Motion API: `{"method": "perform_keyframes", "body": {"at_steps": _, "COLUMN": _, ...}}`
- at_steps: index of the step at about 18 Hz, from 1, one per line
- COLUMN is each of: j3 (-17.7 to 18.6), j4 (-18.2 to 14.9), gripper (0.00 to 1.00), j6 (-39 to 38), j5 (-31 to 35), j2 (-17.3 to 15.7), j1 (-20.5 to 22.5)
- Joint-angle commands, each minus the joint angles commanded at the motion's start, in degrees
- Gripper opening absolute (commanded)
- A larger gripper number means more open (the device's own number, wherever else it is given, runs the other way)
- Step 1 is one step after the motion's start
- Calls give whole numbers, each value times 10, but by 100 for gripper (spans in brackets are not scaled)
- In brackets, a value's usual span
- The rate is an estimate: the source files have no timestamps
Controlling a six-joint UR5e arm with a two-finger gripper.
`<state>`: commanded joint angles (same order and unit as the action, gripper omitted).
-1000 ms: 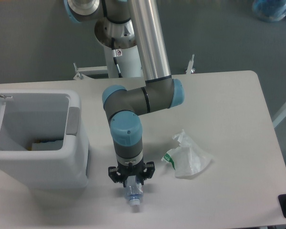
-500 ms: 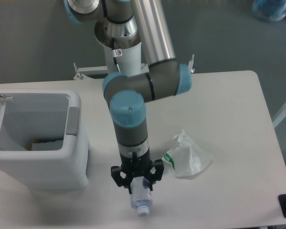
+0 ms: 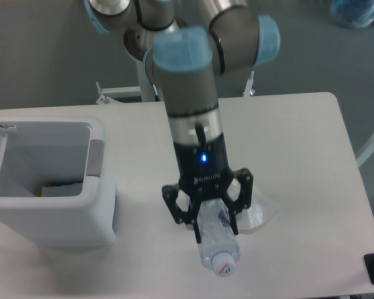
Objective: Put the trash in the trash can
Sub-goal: 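Lift the bottle and carry it over the white trash bin, then lower the bottle into the bin and open the gripper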
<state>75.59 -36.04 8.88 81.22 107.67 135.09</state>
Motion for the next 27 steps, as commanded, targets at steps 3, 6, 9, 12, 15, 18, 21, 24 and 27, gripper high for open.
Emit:
{"method": "perform_keyframes", "body": {"at_steps": 3, "j3": 3, "j4": 4, "gripper": 63, "j6": -24, "j5": -36, "j2": -29, "j1": -17}}
{"method": "perform_keyframes", "body": {"at_steps": 6, "j3": 9, "j4": 4, "gripper": 63, "j6": -26, "j5": -36, "j2": -54, "j1": -39}}
{"method": "perform_keyframes", "body": {"at_steps": 9, "j3": 6, "j4": 4, "gripper": 63, "j6": -26, "j5": -37, "j2": -71, "j1": -54}}
{"method": "perform_keyframes", "body": {"at_steps": 12, "j3": 11, "j4": 4, "gripper": 63, "j6": -26, "j5": -37, "j2": -74, "j1": -76}}
{"method": "perform_keyframes", "body": {"at_steps": 15, "j3": 24, "j4": 4, "gripper": 63, "j6": -31, "j5": -35, "j2": -69, "j1": -112}}
{"method": "perform_keyframes", "body": {"at_steps": 18, "j3": 44, "j4": 3, "gripper": 63, "j6": -31, "j5": -35, "j2": -63, "j1": -155}}
{"method": "perform_keyframes", "body": {"at_steps": 21, "j3": 71, "j4": 3, "gripper": 63, "j6": -31, "j5": -34, "j2": -66, "j1": -174}}
{"method": "perform_keyframes", "body": {"at_steps": 24, "j3": 88, "j4": 4, "gripper": 63, "j6": -31, "j5": -34, "j2": -66, "j1": -185}}
{"method": "perform_keyframes", "body": {"at_steps": 27, "j3": 110, "j4": 4, "gripper": 63, "j6": -31, "j5": -35, "j2": -70, "j1": -195}}
